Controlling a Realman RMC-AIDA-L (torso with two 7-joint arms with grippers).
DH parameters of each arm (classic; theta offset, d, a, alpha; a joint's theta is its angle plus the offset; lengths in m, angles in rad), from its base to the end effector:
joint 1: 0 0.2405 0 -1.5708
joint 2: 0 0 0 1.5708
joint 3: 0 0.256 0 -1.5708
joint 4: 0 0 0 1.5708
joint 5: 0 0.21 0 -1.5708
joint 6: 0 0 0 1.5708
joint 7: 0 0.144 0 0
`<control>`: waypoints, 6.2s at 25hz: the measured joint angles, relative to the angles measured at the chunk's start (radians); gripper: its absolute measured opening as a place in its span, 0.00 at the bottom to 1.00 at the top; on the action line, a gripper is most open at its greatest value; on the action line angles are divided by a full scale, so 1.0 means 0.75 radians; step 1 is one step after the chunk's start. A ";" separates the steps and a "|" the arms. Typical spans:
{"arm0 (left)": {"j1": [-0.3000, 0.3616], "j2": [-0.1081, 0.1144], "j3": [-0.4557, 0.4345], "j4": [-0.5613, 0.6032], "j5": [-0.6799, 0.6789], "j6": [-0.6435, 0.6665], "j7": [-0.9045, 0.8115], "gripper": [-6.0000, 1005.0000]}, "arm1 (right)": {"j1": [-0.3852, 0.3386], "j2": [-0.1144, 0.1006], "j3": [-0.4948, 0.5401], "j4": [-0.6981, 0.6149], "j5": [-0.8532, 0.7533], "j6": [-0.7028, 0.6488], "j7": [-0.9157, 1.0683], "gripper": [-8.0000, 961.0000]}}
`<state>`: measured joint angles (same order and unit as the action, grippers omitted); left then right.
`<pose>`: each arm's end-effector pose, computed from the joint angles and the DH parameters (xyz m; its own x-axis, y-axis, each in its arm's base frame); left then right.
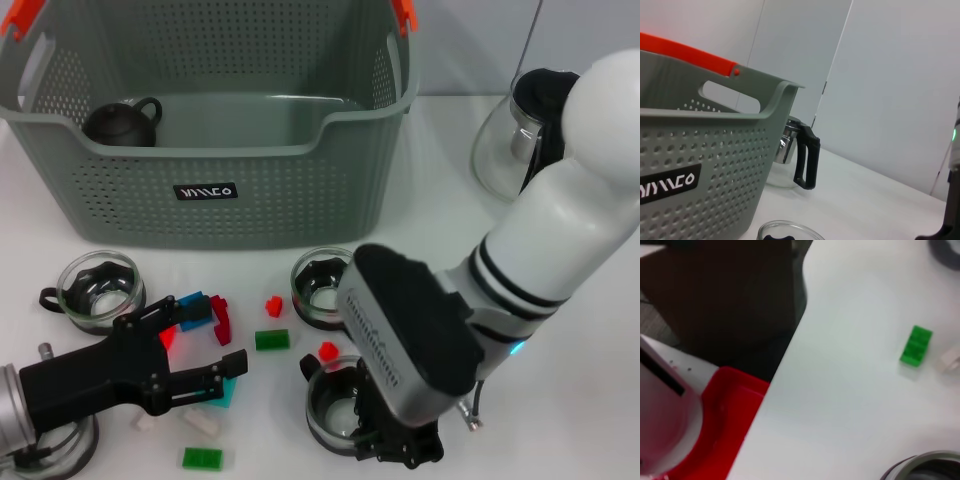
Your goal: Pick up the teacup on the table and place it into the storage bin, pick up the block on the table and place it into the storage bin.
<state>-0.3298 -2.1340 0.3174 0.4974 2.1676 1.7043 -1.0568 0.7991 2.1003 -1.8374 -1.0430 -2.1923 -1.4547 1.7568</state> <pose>-0.3224 0.2357 -0.0208 0.6701 0.3505 0.6543 0.5729 -0.8047 -0.1558 0.1279 0.3004 -0.1146 0.8949 0.3445 0.2835 0.2583 -0.9182 0.3004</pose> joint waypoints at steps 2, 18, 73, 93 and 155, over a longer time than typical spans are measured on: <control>0.000 0.002 0.000 0.001 0.000 0.000 0.000 0.93 | -0.008 -0.001 0.026 -0.012 -0.001 -0.023 0.006 0.07; 0.022 0.005 0.000 0.016 0.006 -0.028 0.000 0.93 | -0.060 -0.003 0.714 -0.577 0.004 -0.548 0.383 0.07; 0.006 0.009 -0.002 0.012 -0.035 -0.029 0.000 0.93 | 0.677 0.012 0.652 0.796 -0.463 0.934 0.690 0.08; 0.012 0.008 -0.002 0.014 -0.035 -0.031 -0.001 0.93 | 0.434 0.005 0.647 0.185 -0.315 0.706 0.678 0.58; 0.038 -0.002 0.004 0.027 -0.023 -0.033 0.018 0.93 | 0.211 0.025 -0.131 0.276 -0.125 0.607 0.639 0.52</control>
<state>-0.3011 -2.1353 0.3203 0.5178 2.1506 1.6797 -1.0430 0.9576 2.1187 -1.9355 -0.8358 -2.2863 -0.9995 2.2357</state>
